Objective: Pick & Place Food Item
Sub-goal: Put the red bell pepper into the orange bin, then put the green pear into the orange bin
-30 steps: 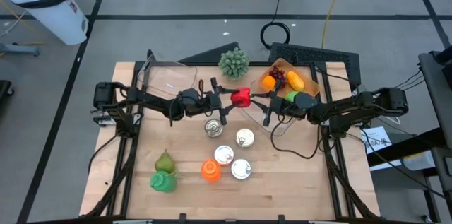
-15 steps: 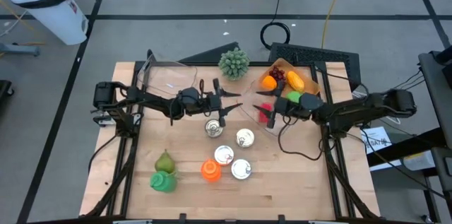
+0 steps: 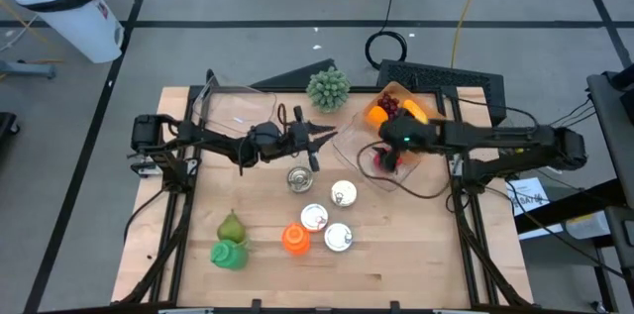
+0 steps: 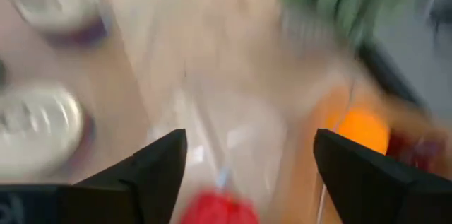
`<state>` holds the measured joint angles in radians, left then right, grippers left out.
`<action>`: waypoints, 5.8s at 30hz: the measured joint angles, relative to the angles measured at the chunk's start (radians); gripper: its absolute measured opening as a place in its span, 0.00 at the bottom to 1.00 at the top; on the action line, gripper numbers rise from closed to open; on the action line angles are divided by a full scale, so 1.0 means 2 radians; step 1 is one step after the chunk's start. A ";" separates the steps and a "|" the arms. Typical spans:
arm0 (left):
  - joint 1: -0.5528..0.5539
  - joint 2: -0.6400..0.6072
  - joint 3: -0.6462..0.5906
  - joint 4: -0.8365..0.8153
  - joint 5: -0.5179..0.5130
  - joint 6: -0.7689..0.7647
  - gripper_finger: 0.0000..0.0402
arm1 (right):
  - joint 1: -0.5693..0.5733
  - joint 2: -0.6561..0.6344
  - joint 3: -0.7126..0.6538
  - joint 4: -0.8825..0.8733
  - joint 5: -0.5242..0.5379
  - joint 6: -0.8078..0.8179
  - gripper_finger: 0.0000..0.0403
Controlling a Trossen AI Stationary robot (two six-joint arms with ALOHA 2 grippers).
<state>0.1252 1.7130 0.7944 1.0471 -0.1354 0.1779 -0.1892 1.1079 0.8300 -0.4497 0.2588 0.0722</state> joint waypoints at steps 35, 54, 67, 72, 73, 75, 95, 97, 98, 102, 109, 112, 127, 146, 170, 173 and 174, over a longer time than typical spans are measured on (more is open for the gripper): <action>0.009 0.000 0.000 -0.054 -0.010 -0.039 0.77 | -0.007 0.125 -0.029 -0.075 -0.066 0.054 0.82; 0.009 0.000 0.000 -0.060 -0.010 -0.039 0.75 | -0.043 -0.075 -0.007 -0.071 0.161 0.036 0.73; 0.009 0.000 0.000 -0.066 -0.010 -0.040 0.74 | -0.233 -0.035 -0.099 0.119 0.018 -0.043 0.70; 0.009 0.000 0.000 -0.066 -0.010 -0.039 0.74 | -0.269 0.009 -0.116 0.158 -0.019 -0.047 0.70; 0.009 0.000 0.000 -0.066 -0.010 -0.039 0.74 | -0.272 0.016 -0.120 0.165 -0.022 -0.050 0.70; 0.009 0.000 0.000 -0.066 -0.010 -0.039 0.74 | -0.278 0.028 -0.127 0.171 -0.033 -0.053 0.70; 0.009 0.000 0.000 -0.071 -0.012 -0.031 0.74 | -0.274 -0.059 -0.127 0.185 -0.041 -0.027 0.87; 0.007 -0.014 -0.001 -0.097 -0.015 -0.027 0.74 | -0.274 -0.078 -0.127 0.182 -0.062 -0.010 0.87; 0.003 -0.028 -0.001 -0.123 -0.020 -0.024 0.74 | -0.274 -0.088 -0.127 0.181 -0.078 -0.005 0.86; -0.030 -0.116 0.000 -0.268 -0.078 -0.012 0.74 | -0.274 -0.136 -0.127 0.181 -0.160 -0.002 0.87; -0.128 -0.279 0.000 -0.589 -0.147 -0.169 0.74 | -0.261 -0.194 -0.127 0.181 -0.210 -0.003 0.86; -0.174 -0.322 0.000 -0.683 -0.126 -0.293 0.74 | -0.253 -0.201 -0.127 0.185 -0.209 -0.008 0.87; -0.301 -0.327 0.000 -0.977 0.181 -0.910 0.74 | -0.245 -0.175 -0.127 0.202 -0.209 -0.020 0.87; -0.357 -0.228 0.000 -0.992 0.089 -0.858 0.74 | -0.245 -0.173 -0.127 0.205 -0.210 -0.020 0.87; -0.239 -0.275 0.000 -0.983 0.174 -0.765 0.74 | -0.245 -0.173 -0.127 0.201 -0.211 -0.016 0.87; -0.275 -0.275 0.000 -1.008 0.254 -0.795 0.74 | -0.245 -0.173 -0.127 0.201 -0.211 -0.016 0.87; -0.288 -0.273 0.000 -1.020 0.263 -0.797 0.74 | -0.245 -0.173 -0.127 0.201 -0.211 -0.017 0.87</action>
<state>-0.4513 1.1678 0.7944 -0.9929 0.3912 -1.4160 -0.6785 0.7616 0.5762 -0.0483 -0.1623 0.0386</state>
